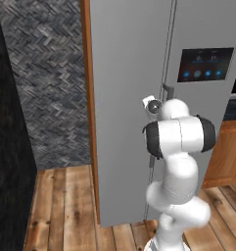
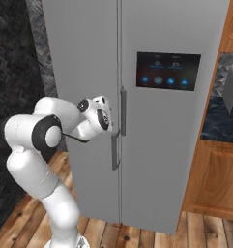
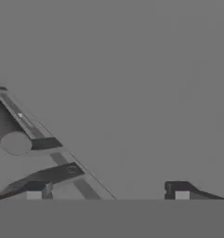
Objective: The ice cube tray has been filled with water. Take the tray and place it in the freezer to make ice. Close the freezer door after placing the tray.
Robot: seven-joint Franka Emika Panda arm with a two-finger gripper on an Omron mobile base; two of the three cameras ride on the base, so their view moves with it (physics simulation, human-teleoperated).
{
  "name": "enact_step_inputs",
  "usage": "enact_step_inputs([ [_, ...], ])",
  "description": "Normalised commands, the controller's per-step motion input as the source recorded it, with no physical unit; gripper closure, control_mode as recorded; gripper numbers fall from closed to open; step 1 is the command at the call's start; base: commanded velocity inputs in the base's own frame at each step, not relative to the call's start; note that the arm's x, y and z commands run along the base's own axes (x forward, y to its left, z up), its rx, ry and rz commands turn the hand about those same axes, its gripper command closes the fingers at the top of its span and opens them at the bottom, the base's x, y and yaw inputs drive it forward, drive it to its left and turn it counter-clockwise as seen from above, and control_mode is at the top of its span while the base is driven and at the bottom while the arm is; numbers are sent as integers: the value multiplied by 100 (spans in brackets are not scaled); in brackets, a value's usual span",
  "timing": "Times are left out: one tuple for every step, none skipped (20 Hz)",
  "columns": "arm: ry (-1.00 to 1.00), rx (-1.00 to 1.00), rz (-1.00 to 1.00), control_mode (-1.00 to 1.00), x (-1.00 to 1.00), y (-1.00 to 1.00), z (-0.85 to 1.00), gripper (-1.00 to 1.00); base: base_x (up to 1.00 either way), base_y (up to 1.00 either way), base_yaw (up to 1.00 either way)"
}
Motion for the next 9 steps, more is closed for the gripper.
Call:
enact_step_inputs([
  [0,29,48,-100,59,-91,15,-100,0,0,0],
  [0,29,47,-100,64,-89,19,-100,0,0,0],
  [1,29,45,-100,63,-82,20,-100,0,0,0],
  [2,29,45,-100,66,-80,17,-100,0,0,0],
  [4,28,44,-100,66,-72,15,-100,0,0,0],
  [4,28,44,-100,69,-70,14,-100,0,0,0],
  [5,27,44,-100,71,-69,13,-100,0,0,0],
  [7,26,41,-100,76,-60,13,-100,0,0,0],
  [11,26,38,-100,84,-51,16,-100,0,0,0],
])
